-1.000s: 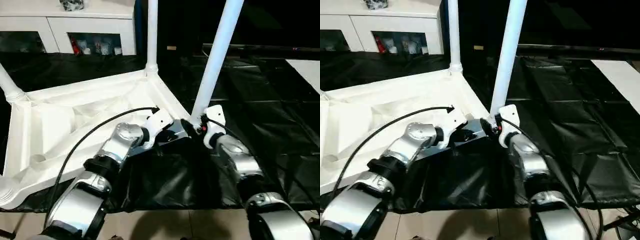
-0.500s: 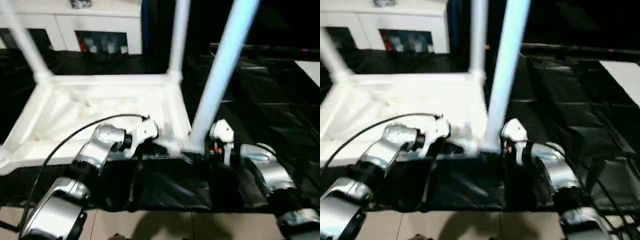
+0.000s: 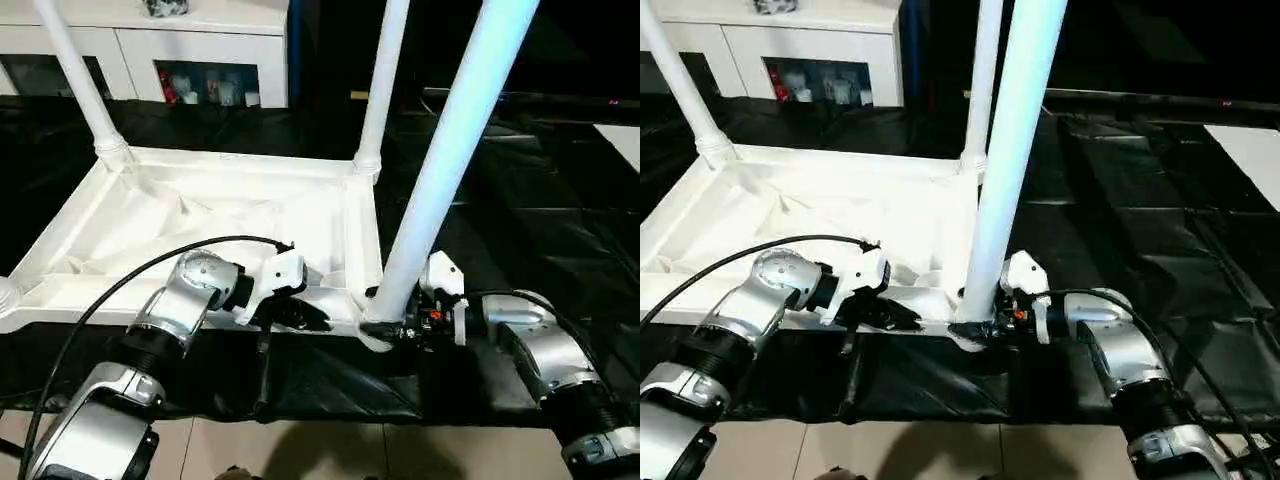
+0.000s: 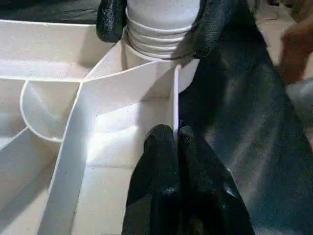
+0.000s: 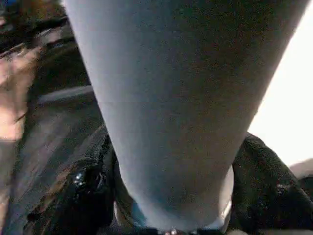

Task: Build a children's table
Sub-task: Rotate leg to tighten

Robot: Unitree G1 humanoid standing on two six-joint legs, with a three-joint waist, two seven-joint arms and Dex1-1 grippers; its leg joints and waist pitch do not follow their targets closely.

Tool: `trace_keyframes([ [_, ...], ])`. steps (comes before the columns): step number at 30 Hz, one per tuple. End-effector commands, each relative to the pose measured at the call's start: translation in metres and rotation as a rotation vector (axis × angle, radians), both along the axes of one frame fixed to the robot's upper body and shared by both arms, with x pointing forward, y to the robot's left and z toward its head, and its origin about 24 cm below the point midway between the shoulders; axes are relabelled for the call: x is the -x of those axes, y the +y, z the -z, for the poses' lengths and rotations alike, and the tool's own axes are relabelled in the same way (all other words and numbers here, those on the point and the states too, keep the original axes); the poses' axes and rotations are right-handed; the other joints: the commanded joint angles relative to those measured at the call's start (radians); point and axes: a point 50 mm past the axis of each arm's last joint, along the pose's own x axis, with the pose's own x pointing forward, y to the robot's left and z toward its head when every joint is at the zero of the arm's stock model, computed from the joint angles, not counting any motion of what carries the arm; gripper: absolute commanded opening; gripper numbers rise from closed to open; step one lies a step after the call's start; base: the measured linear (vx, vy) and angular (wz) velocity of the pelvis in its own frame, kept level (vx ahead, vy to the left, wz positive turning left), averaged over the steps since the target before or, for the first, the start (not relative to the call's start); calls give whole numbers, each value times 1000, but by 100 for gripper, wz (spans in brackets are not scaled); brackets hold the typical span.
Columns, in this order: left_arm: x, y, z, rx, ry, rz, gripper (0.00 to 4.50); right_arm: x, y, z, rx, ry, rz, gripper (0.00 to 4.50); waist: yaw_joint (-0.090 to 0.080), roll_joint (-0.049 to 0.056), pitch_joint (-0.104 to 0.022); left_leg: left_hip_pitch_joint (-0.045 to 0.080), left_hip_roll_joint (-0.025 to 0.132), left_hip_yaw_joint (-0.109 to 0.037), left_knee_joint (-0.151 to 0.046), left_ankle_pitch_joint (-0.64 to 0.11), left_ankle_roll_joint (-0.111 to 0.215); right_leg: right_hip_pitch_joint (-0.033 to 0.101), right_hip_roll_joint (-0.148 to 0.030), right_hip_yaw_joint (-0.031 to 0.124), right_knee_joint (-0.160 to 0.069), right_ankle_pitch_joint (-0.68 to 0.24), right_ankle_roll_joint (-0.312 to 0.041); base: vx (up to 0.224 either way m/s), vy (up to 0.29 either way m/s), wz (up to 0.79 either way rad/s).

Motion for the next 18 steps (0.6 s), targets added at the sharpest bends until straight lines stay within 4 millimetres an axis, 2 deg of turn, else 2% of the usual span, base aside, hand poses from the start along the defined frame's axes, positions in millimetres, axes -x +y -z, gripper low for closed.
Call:
trace_keyframes([
  [1, -6, -14, -2, 10, -27, -40, 0, -5, 7, 6, -11, 28, 89, 273, -4, -6, -56, 16, 33, -17, -72, -279, 31, 41, -62, 50, -77, -367, -188, 0, 0, 0],
  [2, -9, -17, 0, -11, -39, -85, 0, -10, 9, 9, 7, 17, 161, 272, -10, -5, -54, 16, 32, -18, -74, -291, 18, 37, -60, 50, -79, -387, -181, 0, 0, 0],
  [4, -12, -23, 2, -12, -44, -124, 0, -15, 12, 14, 22, 25, 244, 272, -18, -7, -56, 17, 30, -21, -74, -309, 6, 40, -61, 48, -80, -405, -173, 0, 0, 0],
  [6, -18, -45, 5, -12, -59, -220, 0, -27, 27, 25, 54, 49, 418, 272, -31, -8, -53, 18, 28, -21, -73, -330, -3, 35, -60, 48, -86, -433, -168, 0, 0, 0],
  [9, -21, -57, 7, -21, -75, -279, 0, -34, 41, 28, 57, 70, 519, 272, -40, -8, -53, 20, 25, -25, -71, -350, -10, 33, -61, 44, -92, -484, -151, 0, 0, 0],
  [10, -23, -64, 8, -17, -77, -315, 0, -37, 50, 28, 67, 65, 553, 272, -42, -4, -54, 22, 25, -24, -69, -357, -8, 30, -60, 45, -95, -483, -149, 0, 0, 0],
  [12, -23, -71, 8, -20, -90, -323, 0, -40, 63, 24, 91, 12, 547, 272, -48, -6, -54, 21, 24, -24, -71, -366, 2, 31, -58, 43, -97, -471, -149, 0, 0, 0],
  [14, -23, -73, 8, -17, -92, -321, 0, -41, 67, 23, 99, -12, 538, 272, -50, -6, -55, 17, 25, -24, -72, -360, 13, 35, -57, 43, -95, -445, -153, 0, 0, 0],
  [15, -22, -75, 7, -5, -91, -308, 0, -41, 69, 20, 77, -30, 531, 327, -50, -9, -56, 16, 25, -23, -72, -357, 19, 35, -58, 44, -94, -433, -159, 0, 0, 0],
  [18, -22, -73, 5, 14, -97, -283, 0, -42, 67, 16, 30, -36, 510, 347, -50, -8, -54, 16, 26, -22, -73, -358, 28, 34, -58, 44, -95, -439, -162, 0, 0, 0],
])
